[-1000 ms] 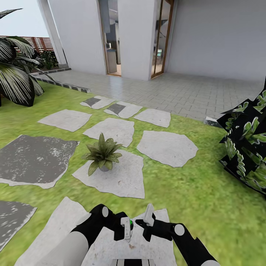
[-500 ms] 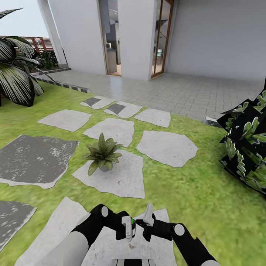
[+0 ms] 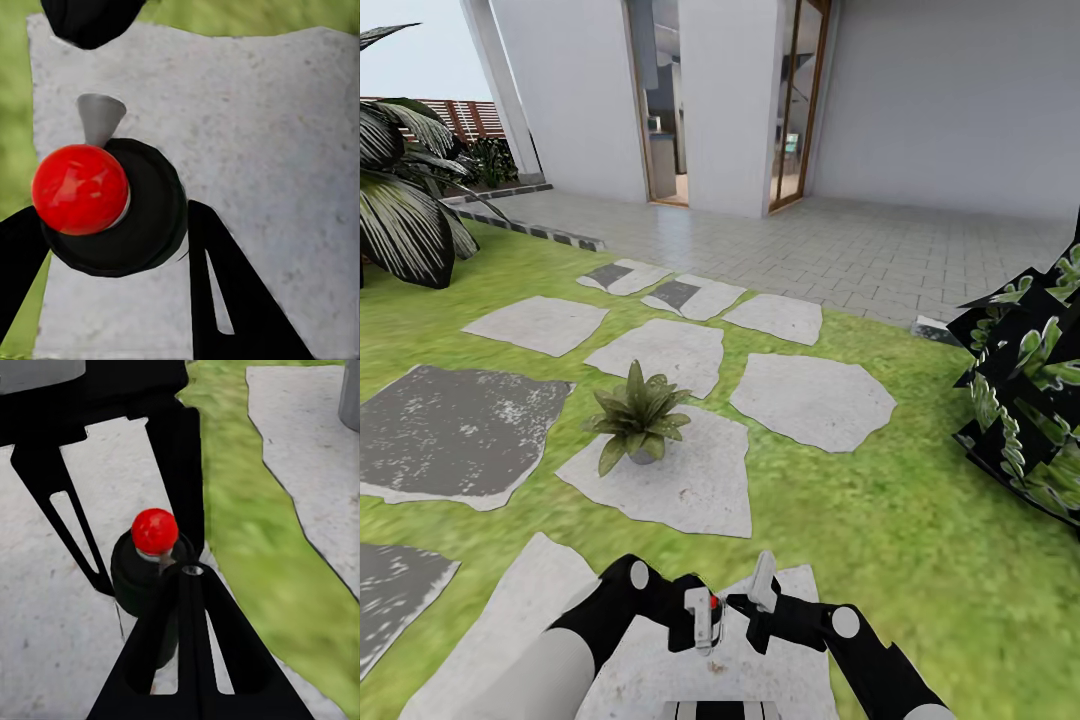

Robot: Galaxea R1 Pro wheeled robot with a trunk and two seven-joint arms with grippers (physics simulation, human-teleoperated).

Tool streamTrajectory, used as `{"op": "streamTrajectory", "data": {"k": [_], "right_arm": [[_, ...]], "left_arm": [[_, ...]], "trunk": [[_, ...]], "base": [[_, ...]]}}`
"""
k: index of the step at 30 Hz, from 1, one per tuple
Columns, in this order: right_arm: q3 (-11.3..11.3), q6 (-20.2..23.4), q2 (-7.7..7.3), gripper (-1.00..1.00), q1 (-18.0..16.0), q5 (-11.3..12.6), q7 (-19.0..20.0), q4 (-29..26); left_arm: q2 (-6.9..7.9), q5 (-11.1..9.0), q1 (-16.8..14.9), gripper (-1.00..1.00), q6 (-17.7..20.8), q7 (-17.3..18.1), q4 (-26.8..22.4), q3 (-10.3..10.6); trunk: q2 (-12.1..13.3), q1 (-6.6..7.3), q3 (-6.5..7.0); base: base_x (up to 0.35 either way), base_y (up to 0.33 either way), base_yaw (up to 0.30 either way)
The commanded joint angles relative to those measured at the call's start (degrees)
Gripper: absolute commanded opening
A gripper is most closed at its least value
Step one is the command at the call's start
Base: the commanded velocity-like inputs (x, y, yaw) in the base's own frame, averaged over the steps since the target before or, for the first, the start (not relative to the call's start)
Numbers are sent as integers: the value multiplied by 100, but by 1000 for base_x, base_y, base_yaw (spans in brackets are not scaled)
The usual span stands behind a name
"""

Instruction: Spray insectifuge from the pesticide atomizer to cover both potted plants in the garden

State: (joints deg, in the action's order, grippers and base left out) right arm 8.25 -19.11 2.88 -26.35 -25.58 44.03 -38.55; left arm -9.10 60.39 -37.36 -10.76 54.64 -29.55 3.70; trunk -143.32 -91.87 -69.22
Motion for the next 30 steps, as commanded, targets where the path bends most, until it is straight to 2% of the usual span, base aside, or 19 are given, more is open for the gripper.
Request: {"op": "streamTrajectory", "data": {"k": [1, 10, 12, 16, 17, 18, 22, 25, 27, 29, 30], "right_arm": [[-8, -32, 2, -100, -2, -53, 0, -4], [-6, -32, 2, -100, -2, -61, 0, 1], [-3, -32, 0, -100, -2, -67, 0, 4], [-8, -32, -6, -100, -2, -69, 0, 9], [-12, -32, -11, -100, -2, -69, 0, 16], [-15, -32, -15, 100, -2, -73, -3, 27], [-33, -37, -31, 100, -2, -78, -38, 42], [-59, -35, -53, 100, 0, -84, -128, 42], [-66, -25, -125, 100, 0, -90, -539, 44], [-65, -19, -277, 100, 3, -85, -1055, 88], [-63, -23, -411, 100, 4, -73, -1438, 257]], "left_arm": [[51, 60, 3, -100, -58, 3, -7, -5], [936, 32, 17, -100, -61, 3, -7, -19], [1193, -3, 19, -100, -65, 3, -7, -32], [1549, -23, 26, -100, -66, 0, 4, -54], [1685, -30, 26, -100, -66, -2, 33, -62], [1816, -33, 27, -100, -66, -4, 73, -66], [2006, -25, 34, -100, -51, -28, 256, -85], [2045, -30, 35, -100, -41, -300, 372, -261], [2023, -41, 35, -100, -40, -788, 533, -580], [1985, -86, 35, -100, -46, -1265, 819, -943], [1967, -220, 35, -100, -55, -1623, 1114, -1278]], "trunk": [[-2, 1, -4], [-2, 1, -4], [-2, 1, -4], [-2, 1, -4], [-2, 1, -4], [-2, 1, -4], [-2, 1, -4], [-2, 1, -4], [-2, 1, -4], [-2, 1, -4], [-2, 1, -4]], "base": [[0, 0, 0], [0, 0, 0], [0, 0, 0], [0, 0, 0], [0, 0, 0], [0, 0, 0], [0, 0, 0], [0, 0, 0], [0, 0, 0], [0, 0, 0], [0, 0, 0]]}}
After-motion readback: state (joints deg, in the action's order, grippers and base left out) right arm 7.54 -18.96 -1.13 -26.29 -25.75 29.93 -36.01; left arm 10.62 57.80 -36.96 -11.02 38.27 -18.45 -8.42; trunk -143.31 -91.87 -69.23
